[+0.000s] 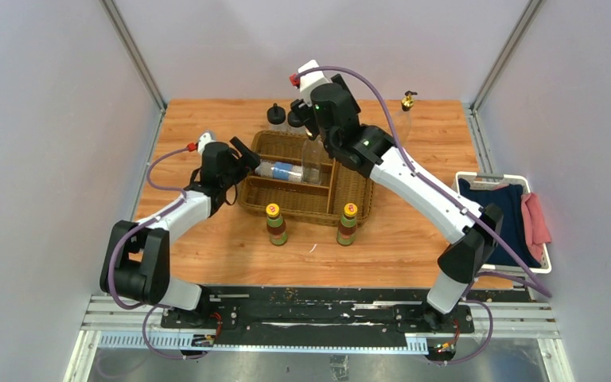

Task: Organize the condiment bottles
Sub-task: Move the storage box to the center of the board.

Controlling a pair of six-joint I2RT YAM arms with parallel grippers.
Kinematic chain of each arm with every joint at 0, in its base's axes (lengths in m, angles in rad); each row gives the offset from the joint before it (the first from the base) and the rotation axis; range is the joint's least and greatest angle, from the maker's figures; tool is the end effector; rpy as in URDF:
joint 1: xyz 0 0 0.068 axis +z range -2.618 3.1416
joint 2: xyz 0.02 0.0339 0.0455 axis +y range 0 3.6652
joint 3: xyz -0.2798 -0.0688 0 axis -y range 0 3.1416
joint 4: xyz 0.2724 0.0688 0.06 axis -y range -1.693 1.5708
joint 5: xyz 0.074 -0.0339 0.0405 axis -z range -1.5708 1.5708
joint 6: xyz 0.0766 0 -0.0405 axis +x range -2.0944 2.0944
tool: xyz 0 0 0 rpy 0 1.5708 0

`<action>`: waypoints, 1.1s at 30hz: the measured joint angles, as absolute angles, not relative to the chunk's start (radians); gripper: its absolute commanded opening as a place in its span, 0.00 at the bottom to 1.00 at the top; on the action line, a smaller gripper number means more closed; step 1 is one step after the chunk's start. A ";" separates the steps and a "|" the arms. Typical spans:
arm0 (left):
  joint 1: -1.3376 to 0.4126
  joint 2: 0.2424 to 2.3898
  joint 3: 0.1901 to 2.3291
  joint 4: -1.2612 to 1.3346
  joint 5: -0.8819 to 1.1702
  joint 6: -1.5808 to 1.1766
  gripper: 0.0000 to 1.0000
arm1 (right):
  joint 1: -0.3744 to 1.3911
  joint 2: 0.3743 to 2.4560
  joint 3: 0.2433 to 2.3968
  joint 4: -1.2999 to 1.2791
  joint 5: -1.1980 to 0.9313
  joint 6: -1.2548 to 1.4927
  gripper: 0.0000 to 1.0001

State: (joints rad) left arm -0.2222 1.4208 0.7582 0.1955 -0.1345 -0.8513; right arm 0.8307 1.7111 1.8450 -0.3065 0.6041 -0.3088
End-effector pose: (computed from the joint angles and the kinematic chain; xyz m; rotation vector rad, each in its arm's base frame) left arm 0.3570 -0.0701 0.2024 -0.7234 1.9456 -0.5329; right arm 0.3397 0.3074 0.4628 -0.5288 1.6310 -0.1395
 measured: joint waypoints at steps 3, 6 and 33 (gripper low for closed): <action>-0.222 1.421 0.763 0.139 -0.138 -0.832 1.00 | 0.831 1.676 1.796 -0.306 0.607 -0.272 0.76; -0.222 1.427 0.772 0.091 -0.142 -0.818 0.99 | 0.831 1.646 1.759 -0.303 0.611 -0.245 0.76; -0.297 1.427 0.619 -0.003 -0.176 -0.833 0.47 | 0.831 1.600 1.637 -0.223 0.625 -0.164 0.74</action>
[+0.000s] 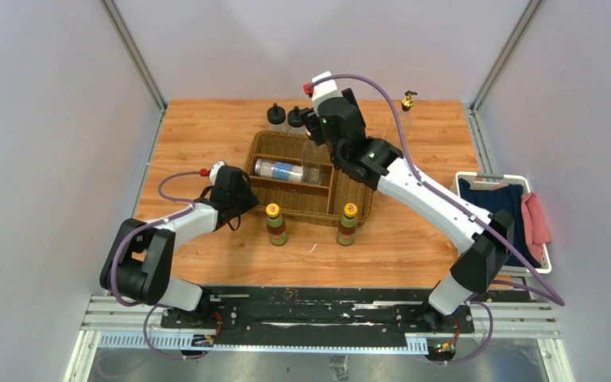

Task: Organize the condiment bottles
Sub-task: Move the storage box to the center of the board.

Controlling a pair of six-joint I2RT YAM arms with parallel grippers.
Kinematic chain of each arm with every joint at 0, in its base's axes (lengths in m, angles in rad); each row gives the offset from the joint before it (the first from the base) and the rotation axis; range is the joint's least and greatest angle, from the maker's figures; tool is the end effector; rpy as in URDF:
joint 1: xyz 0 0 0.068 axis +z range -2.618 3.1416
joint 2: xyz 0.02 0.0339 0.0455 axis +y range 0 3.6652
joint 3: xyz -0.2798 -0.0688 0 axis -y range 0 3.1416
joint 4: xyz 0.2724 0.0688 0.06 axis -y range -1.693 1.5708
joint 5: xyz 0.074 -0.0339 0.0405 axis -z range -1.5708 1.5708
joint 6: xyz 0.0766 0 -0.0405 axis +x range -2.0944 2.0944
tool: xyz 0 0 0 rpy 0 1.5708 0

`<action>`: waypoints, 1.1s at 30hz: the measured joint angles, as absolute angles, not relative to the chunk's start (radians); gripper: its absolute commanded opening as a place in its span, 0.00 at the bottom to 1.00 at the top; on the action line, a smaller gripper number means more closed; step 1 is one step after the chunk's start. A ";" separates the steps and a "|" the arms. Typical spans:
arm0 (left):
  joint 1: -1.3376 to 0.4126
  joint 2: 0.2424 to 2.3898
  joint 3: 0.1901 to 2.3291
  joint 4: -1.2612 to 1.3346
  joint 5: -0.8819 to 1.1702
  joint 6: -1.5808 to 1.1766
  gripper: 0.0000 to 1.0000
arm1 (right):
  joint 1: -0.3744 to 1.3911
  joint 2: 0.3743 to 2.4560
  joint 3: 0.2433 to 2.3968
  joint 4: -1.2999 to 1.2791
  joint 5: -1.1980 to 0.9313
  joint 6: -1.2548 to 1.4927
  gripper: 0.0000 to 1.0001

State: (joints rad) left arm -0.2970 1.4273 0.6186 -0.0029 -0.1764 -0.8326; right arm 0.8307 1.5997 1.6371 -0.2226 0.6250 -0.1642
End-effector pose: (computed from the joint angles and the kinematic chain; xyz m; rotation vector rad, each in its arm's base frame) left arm 0.3045 -0.0791 0.1264 -0.7138 2.2826 -0.3318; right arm 0.3243 0.2887 0.4383 -0.4015 1.6735 -0.0562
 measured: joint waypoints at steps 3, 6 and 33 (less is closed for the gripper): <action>-0.311 1.427 0.615 0.003 -0.187 -0.836 0.36 | 0.831 1.599 1.623 -0.218 0.631 -0.159 0.75; -0.318 1.422 0.615 0.010 -0.208 -0.838 0.26 | 0.831 1.592 1.609 -0.208 0.634 -0.156 0.75; -0.496 1.292 0.587 -0.091 -0.328 -0.834 0.74 | 0.830 1.515 1.469 -0.154 0.655 -0.104 0.84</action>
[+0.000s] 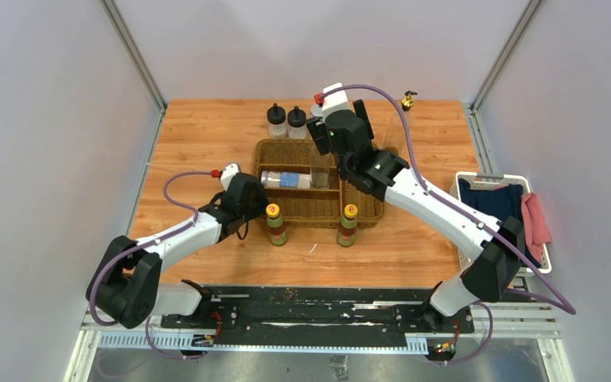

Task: Organize the condiment bottles
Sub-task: Move the storage box to the center of the board, then pick up the bottle from the storage box.

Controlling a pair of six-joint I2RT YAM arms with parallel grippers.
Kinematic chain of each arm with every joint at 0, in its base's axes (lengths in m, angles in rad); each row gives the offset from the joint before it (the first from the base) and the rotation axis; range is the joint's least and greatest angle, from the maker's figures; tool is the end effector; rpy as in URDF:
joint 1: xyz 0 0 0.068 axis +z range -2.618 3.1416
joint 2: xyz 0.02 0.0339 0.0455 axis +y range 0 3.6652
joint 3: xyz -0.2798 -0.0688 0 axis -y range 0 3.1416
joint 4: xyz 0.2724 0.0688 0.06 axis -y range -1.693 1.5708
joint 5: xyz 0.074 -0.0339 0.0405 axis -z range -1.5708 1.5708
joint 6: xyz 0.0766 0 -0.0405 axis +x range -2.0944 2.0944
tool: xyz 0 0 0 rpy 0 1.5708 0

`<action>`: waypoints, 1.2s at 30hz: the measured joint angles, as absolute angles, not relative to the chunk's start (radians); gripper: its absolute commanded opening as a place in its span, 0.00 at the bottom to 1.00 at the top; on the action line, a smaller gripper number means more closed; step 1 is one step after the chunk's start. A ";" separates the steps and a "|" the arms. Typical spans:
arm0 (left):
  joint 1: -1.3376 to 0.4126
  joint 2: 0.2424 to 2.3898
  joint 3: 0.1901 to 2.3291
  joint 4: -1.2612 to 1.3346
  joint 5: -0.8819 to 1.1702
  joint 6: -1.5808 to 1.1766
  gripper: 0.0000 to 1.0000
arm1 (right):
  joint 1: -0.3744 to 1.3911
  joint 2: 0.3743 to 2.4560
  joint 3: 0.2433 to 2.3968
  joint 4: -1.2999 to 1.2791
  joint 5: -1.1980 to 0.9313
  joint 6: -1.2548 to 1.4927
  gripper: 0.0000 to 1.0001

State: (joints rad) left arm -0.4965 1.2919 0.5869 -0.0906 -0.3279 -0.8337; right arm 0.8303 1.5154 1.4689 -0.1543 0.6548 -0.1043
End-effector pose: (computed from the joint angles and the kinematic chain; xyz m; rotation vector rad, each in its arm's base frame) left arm 0.2684 -0.1173 0.1470 -0.5450 2.2658 -0.2831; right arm 0.3120 0.2722 0.4133 -0.3380 1.6965 -0.0457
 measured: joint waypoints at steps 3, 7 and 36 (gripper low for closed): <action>-0.497 1.290 0.651 -0.118 -0.366 -0.804 0.78 | 0.830 1.516 1.469 -0.152 0.655 -0.099 0.84; -0.498 1.275 0.714 -0.129 -0.412 -0.769 0.79 | 0.830 1.516 1.468 -0.152 0.656 -0.091 0.85; -0.499 1.257 0.817 -0.166 -0.473 -0.705 0.79 | 0.859 1.377 1.384 -0.157 0.544 0.031 0.91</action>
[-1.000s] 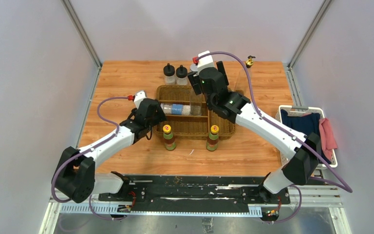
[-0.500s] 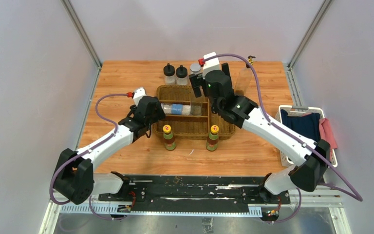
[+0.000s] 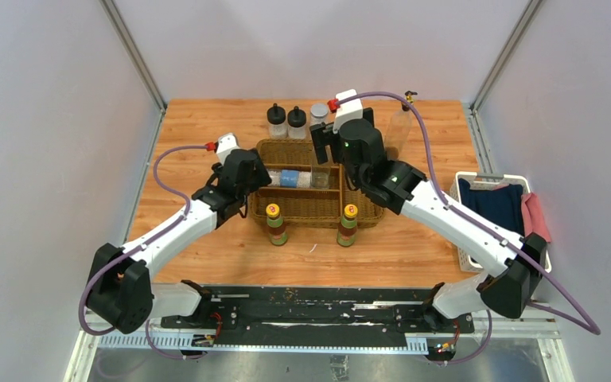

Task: Organize the condiment bottles
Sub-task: Pick up the bottle from the storage box.

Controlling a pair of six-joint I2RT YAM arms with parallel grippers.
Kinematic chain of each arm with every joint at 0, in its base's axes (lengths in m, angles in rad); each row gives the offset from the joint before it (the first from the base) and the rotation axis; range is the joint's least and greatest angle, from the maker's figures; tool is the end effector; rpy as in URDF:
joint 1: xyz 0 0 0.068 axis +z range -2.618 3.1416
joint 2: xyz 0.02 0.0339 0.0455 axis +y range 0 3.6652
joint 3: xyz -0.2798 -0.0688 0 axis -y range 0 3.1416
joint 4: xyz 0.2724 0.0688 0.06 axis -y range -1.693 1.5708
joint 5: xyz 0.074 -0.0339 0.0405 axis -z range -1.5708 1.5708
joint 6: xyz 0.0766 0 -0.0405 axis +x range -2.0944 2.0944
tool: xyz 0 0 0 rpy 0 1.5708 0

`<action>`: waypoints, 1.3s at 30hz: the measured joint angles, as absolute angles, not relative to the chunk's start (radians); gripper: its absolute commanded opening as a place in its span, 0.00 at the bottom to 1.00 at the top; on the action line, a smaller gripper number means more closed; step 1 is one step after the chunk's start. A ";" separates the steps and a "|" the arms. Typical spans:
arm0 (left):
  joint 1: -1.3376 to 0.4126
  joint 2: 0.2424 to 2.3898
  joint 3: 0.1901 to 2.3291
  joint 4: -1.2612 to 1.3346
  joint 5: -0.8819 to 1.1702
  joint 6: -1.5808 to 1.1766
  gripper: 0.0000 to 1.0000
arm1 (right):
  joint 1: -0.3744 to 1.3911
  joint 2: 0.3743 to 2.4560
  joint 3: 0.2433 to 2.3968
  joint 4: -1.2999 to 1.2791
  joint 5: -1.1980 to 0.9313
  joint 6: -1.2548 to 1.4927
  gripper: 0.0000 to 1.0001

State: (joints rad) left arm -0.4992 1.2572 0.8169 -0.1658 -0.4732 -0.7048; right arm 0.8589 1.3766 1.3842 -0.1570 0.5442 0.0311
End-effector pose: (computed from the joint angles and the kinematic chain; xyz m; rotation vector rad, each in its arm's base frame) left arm 0.2999 -0.1238 0.2368 -0.4775 2.0544 -0.2046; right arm 0.2756 0.2587 0.4293 -0.3018 1.6754 0.1964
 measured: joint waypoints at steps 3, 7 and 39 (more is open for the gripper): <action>-0.499 1.258 0.834 -0.150 -0.477 -0.688 0.80 | 0.860 1.392 1.373 -0.149 0.537 0.038 0.91; -0.499 1.258 0.838 -0.107 -0.481 -0.658 0.79 | 0.860 1.431 1.368 -0.133 0.523 0.041 0.91; -0.500 1.267 0.849 0.025 -0.501 -0.579 0.80 | 0.830 1.602 1.372 0.009 0.522 0.052 0.03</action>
State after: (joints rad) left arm -0.4995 1.2667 0.8486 0.0254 -0.5011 -0.5785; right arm 0.8303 1.6020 1.3716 0.0090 0.5224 0.0517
